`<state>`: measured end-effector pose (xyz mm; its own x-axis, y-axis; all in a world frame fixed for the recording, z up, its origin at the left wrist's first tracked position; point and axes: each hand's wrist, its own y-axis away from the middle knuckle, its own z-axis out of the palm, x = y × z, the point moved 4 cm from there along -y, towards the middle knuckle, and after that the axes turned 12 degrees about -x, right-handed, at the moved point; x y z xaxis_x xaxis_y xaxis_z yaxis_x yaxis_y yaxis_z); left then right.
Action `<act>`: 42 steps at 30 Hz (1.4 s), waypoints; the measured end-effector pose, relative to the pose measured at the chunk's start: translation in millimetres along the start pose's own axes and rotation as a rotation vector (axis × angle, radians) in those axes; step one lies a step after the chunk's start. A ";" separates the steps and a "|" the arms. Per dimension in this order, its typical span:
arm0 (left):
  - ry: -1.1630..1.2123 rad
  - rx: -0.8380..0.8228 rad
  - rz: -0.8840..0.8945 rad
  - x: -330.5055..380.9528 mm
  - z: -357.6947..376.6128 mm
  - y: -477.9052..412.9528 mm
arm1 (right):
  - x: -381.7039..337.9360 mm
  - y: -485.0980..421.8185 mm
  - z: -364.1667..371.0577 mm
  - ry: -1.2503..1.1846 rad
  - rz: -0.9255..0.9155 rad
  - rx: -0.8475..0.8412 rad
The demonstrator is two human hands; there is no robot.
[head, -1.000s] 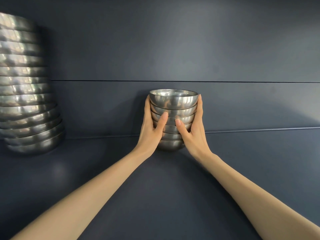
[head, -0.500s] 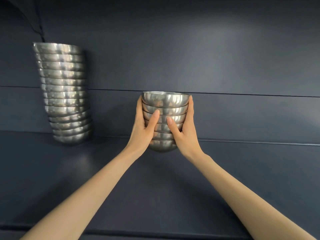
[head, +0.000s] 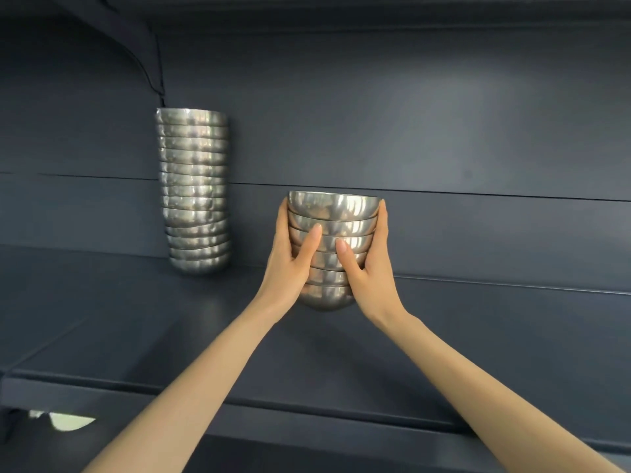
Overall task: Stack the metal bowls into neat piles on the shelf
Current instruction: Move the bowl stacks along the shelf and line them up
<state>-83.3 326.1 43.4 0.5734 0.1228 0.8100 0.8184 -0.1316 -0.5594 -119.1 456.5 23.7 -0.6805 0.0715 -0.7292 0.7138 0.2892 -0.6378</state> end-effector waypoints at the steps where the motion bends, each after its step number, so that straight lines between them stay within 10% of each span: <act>1: -0.006 0.001 -0.001 1.3 -8.4 2.5 | -3.4 -1.3 8.1 -0.003 -0.001 0.001; 42: -0.180 0.237 -0.070 -33.7 -521.9 90.4 | -41.5 -166.3 523.2 -0.255 -0.012 -0.252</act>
<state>-48.4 -203.3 57.3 0.4958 0.2991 0.8153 0.8298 0.1139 -0.5463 -123.0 -94.1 30.3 -0.6026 -0.1651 -0.7808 0.6211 0.5173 -0.5887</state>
